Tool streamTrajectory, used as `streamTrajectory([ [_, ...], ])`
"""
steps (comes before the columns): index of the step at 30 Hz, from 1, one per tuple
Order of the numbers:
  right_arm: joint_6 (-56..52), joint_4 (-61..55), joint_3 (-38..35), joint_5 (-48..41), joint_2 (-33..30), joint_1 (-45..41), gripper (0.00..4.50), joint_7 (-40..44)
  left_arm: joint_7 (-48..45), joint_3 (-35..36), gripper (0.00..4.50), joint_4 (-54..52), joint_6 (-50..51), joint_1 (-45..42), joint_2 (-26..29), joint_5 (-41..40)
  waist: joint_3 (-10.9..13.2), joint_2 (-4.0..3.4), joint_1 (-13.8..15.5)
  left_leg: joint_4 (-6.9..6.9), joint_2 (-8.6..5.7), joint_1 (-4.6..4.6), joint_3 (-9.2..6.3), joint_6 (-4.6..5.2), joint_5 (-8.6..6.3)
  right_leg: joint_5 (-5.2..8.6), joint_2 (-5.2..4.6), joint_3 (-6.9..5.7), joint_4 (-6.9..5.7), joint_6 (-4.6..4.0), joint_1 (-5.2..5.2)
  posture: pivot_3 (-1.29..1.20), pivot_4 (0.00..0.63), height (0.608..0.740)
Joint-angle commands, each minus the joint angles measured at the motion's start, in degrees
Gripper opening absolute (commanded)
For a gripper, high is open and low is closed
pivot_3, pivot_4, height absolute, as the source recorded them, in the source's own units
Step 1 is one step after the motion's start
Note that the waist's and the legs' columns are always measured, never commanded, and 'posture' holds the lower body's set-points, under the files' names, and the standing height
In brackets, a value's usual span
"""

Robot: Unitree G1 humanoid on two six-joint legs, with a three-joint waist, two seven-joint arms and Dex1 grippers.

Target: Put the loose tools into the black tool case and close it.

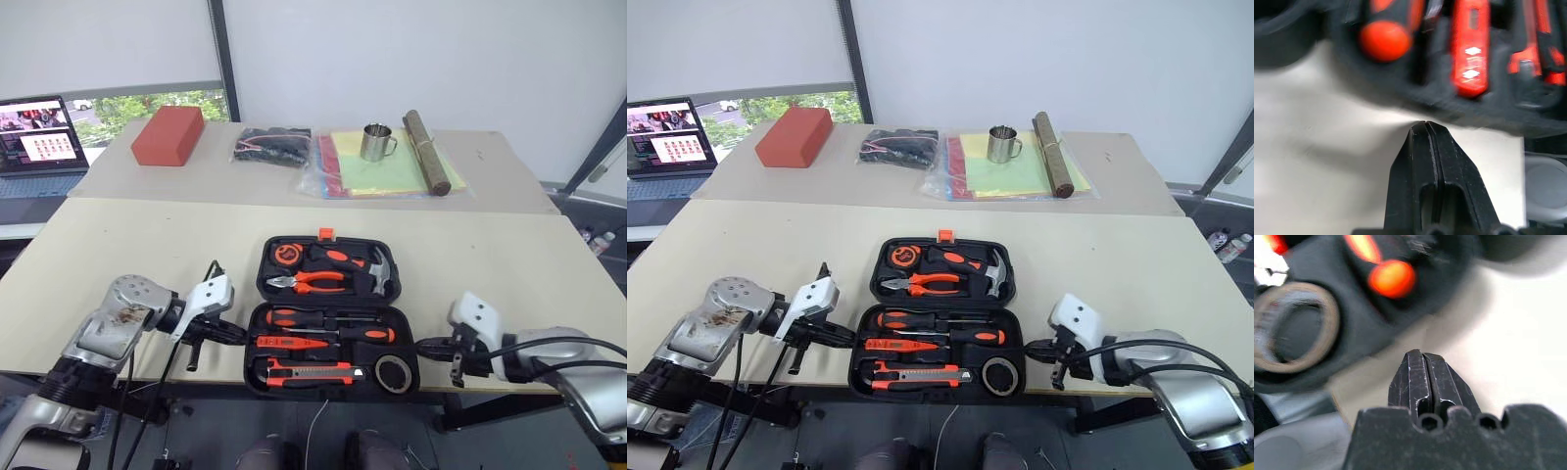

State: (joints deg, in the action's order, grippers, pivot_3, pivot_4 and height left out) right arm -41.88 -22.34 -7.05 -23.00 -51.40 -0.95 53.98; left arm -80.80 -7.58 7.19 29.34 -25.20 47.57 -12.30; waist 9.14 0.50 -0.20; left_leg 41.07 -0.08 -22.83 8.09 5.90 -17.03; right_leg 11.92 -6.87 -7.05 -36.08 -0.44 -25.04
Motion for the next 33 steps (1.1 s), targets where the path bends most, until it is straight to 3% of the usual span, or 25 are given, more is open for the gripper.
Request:
streamTrajectory([
  [1,-9.0,2.6,-9.1,-8.2,0.2,-6.9,1.50,-1.9,6.0,5.9,1.49,10.7,11.4,-9.7,-0.9,-3.4,0.0,0.05,0.1,0.03,0.02,-0.01,-0.02,0.11,0.07,0.03,0.05,-0.01,-0.01,0.05,0.01,0.00,0.150,0.736],
  [4,-16.8,7.1,-10.2,-12.8,2.8,-15.6,2.38,-5.2,8.9,6.7,2.42,18.4,18.1,-17.6,-3.9,-4.6,0.0,0.07,0.3,0.12,0.03,-0.06,-0.03,0.12,0.16,-0.01,0.16,0.00,-0.01,0.22,-0.02,0.00,0.150,0.736],
  [9,-19.7,16.5,-3.9,-10.4,7.6,-27.8,4.19,-10.5,12.6,4.7,4.26,27.3,22.0,-26.4,-9.5,-3.1,0.0,0.09,0.3,0.12,0.00,-0.03,0.00,0.13,0.17,-0.23,0.21,0.01,-0.08,-0.13,-0.01,0.00,0.150,0.736],
  [10,-19.7,19.3,-1.9,-8.8,8.8,-30.1,4.43,-12.1,13.7,4.3,4.45,29.3,21.8,-27.8,-10.8,-2.5,0.0,0.09,0.2,0.12,-0.01,-0.05,0.02,0.14,0.19,-0.23,0.29,0.00,-0.12,-0.14,-0.03,0.00,0.150,0.736],
  [16,-19.0,30.8,3.4,-3.8,14.6,-37.9,4.43,-17.1,16.3,2.5,4.45,36.9,19.0,-31.5,-15.4,-0.1,0.0,0.08,-0.2,-0.17,-0.08,-0.20,0.20,0.13,0.21,-0.20,0.66,-0.32,-0.18,-0.12,-0.19,0.00,0.150,0.736],
  [19,-18.0,34.0,3.6,-2.3,16.8,-39.4,3.75,-18.8,16.4,2.1,3.75,38.5,17.2,-31.5,-16.3,0.5,0.0,0.07,-0.4,-0.26,-0.08,-0.16,0.20,0.12,0.21,-0.18,0.66,-0.32,-0.12,-0.10,-0.14,0.00,0.150,0.736],
  [24,-18.2,32.0,6.0,-1.4,17.6,-37.8,1.92,-17.6,15.4,2.5,1.72,38.7,17.9,-31.2,-16.4,0.2,0.0,0.06,-0.5,-0.22,-0.08,-0.05,0.22,0.09,0.22,-0.18,0.63,-0.25,-0.12,-0.08,-0.05,0.00,0.150,0.736],
  [29,-19.5,28.8,6.7,-2.1,17.7,-36.5,0.25,-17.1,14.9,2.5,0.12,38.2,18.1,-30.2,-16.1,0.4,0.0,0.00,-0.5,-0.21,-0.08,0.31,0.24,-0.08,0.23,-0.16,0.40,-0.13,-0.11,-0.09,0.14,0.00,0.150,0.736],
  [30,-19.6,28.4,6.6,-2.2,17.8,-36.5,0.03,-17.1,14.7,2.7,0.00,37.9,18.3,-30.1,-16.1,0.2,0.0,0.00,-0.5,-0.21,-0.08,0.37,0.24,-0.28,0.13,-0.17,0.39,-0.10,-0.13,-0.09,0.18,0.00,0.150,0.736],
  [33,-18.0,27.8,4.7,-2.7,18.7,-37.7,0.03,-17.6,14.3,3.7,0.00,36.0,18.2,-29.6,-16.2,-0.9,0.0,-0.01,-0.5,-0.22,-0.05,0.57,0.23,-0.38,0.08,-0.17,0.30,-0.01,-0.14,-0.11,0.36,0.00,0.150,0.736],
])
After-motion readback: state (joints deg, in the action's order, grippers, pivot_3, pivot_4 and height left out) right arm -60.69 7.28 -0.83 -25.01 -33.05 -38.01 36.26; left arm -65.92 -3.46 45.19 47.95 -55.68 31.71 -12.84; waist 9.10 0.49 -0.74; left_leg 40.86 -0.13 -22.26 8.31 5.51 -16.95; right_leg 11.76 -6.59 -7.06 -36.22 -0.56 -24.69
